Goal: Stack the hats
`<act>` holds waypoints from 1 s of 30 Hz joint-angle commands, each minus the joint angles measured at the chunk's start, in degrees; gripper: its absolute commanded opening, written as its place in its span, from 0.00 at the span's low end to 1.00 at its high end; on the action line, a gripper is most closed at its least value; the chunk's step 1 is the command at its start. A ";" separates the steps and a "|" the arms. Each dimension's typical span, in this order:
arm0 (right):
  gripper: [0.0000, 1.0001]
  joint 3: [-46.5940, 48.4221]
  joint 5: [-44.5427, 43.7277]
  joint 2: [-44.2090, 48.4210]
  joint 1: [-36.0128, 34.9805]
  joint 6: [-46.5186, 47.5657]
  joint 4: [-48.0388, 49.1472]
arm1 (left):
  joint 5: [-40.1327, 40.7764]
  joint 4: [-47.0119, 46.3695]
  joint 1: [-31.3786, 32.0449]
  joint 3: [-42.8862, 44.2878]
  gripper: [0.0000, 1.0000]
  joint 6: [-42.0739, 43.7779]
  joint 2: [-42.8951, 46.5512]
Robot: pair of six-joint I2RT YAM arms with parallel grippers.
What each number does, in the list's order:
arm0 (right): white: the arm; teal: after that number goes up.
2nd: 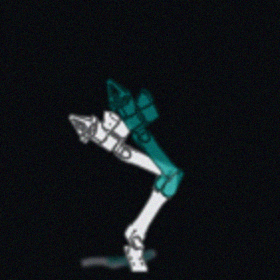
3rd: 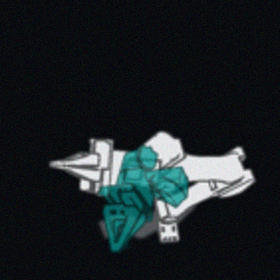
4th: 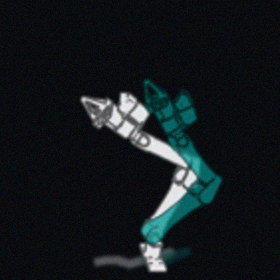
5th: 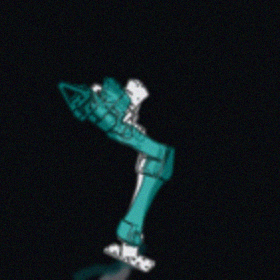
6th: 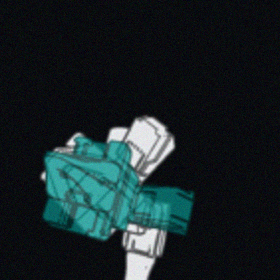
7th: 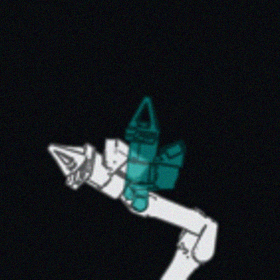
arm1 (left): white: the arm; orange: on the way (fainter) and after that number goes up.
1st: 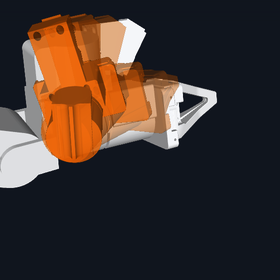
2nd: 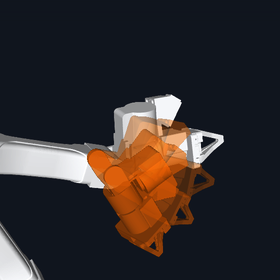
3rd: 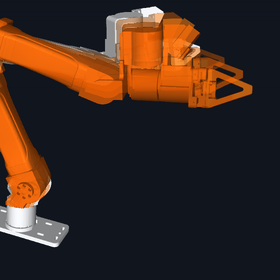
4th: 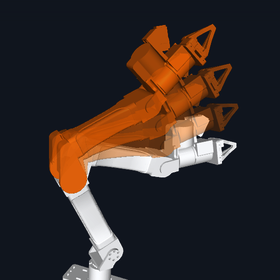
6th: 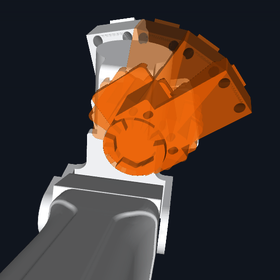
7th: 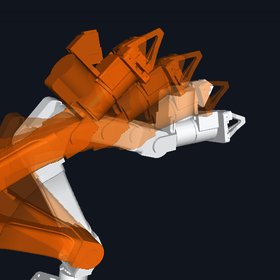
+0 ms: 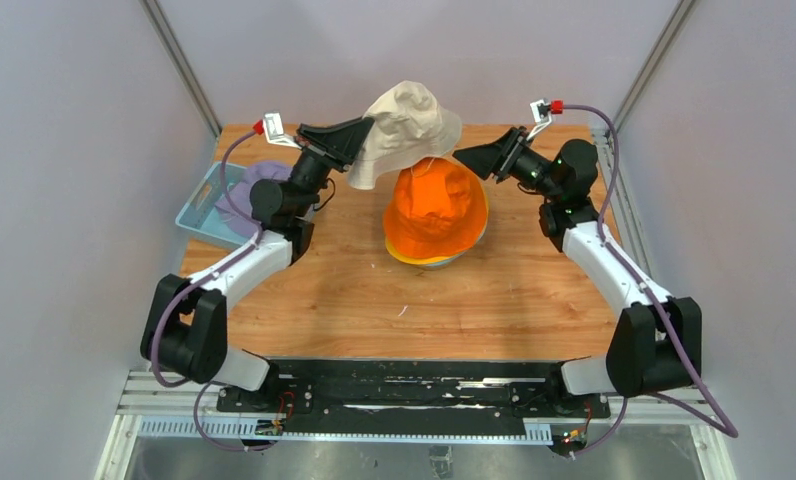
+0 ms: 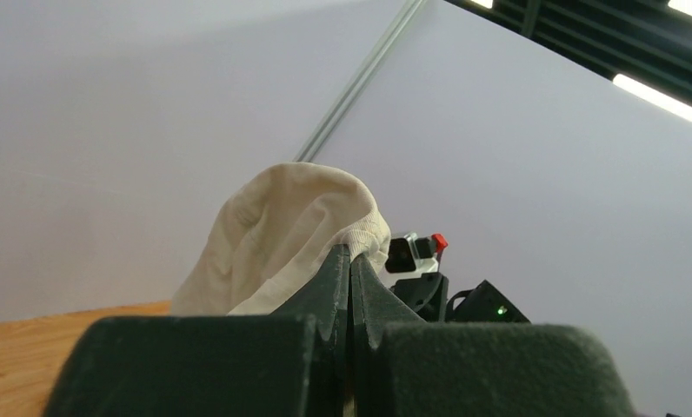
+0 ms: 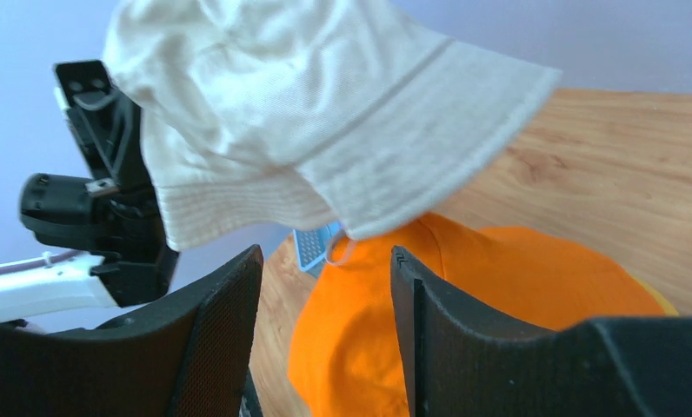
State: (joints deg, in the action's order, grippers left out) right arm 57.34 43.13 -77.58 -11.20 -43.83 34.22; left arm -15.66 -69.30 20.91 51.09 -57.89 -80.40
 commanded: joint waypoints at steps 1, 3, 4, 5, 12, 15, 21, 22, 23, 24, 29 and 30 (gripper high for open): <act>0.56 3.80 2.06 -3.34 -0.93 -5.31 8.51 | 2.45 -10.31 0.73 3.07 0.00 -2.16 -3.65; 0.56 4.67 2.40 -5.46 -0.93 -7.29 10.95 | 2.73 -11.55 0.79 4.11 0.00 -2.61 -5.22; 0.55 5.10 2.58 -6.42 -0.94 -8.07 11.94 | 2.67 -11.97 0.80 4.63 0.00 -2.76 -5.96; 0.55 5.36 2.71 -7.32 -0.93 -8.71 12.98 | 2.60 -12.68 0.84 5.24 0.00 -2.91 -6.78; 0.55 7.13 2.00 -10.62 -0.88 -9.21 13.90 | 2.28 -13.10 0.89 9.20 0.00 -3.75 -9.50; 0.55 8.62 2.34 -12.49 -0.85 -10.15 15.26 | 2.04 -14.15 0.86 10.37 0.00 -5.28 -10.78; 0.55 11.42 3.54 -16.86 -0.85 -15.44 21.70 | 1.97 -15.15 0.81 9.86 0.00 -6.12 -11.66; 0.55 11.80 3.72 -17.51 -0.84 -16.61 23.20 | 1.85 -15.11 0.86 9.78 0.00 -6.03 -11.75; 0.55 12.17 3.90 -18.20 -0.88 -17.53 24.53 | 1.72 -15.04 0.81 9.74 0.00 -5.89 -11.79; 0.55 12.60 4.08 -18.86 -0.84 -18.45 25.56 | 1.63 -14.90 0.86 9.59 0.00 -5.91 -11.80; 0.53 14.10 4.68 -21.74 -0.78 -23.10 31.21 | 1.63 -15.23 0.81 8.75 0.00 -6.01 -11.83; 0.52 14.32 4.90 -22.34 -0.80 -24.39 32.95 | 1.67 -15.06 0.85 8.54 0.00 -5.93 -11.73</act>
State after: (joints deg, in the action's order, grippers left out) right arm 69.06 46.17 -98.39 -11.38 -62.46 57.84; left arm -13.91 -81.01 21.52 60.01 -63.68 -92.12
